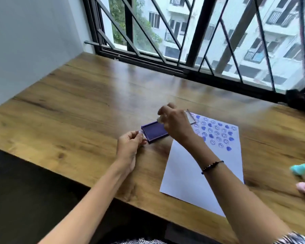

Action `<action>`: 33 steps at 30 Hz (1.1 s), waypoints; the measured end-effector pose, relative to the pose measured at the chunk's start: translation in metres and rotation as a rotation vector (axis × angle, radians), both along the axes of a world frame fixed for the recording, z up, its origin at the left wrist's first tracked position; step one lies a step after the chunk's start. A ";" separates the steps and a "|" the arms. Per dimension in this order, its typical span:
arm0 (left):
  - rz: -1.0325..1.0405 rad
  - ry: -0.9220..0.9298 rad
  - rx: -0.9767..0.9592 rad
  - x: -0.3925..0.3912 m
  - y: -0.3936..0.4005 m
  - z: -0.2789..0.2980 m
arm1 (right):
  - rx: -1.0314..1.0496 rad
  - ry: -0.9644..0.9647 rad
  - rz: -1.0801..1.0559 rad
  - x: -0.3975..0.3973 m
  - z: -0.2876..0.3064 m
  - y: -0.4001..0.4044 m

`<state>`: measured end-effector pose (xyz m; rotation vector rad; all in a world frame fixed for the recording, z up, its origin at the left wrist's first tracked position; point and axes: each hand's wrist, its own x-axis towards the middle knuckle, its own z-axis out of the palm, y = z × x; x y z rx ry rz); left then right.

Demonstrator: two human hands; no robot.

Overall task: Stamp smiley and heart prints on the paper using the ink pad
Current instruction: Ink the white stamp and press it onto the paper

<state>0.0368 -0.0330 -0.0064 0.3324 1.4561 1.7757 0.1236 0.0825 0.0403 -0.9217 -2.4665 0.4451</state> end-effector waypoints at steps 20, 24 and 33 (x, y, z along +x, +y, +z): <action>-0.012 0.084 0.097 0.005 0.006 -0.015 | -0.232 -0.070 -0.002 -0.005 -0.009 0.015; -0.158 0.127 0.120 0.030 0.017 -0.015 | -0.426 0.559 -0.474 0.049 -0.029 -0.007; -0.364 0.154 0.135 0.071 0.036 -0.016 | -0.685 0.748 -0.409 0.119 -0.057 -0.041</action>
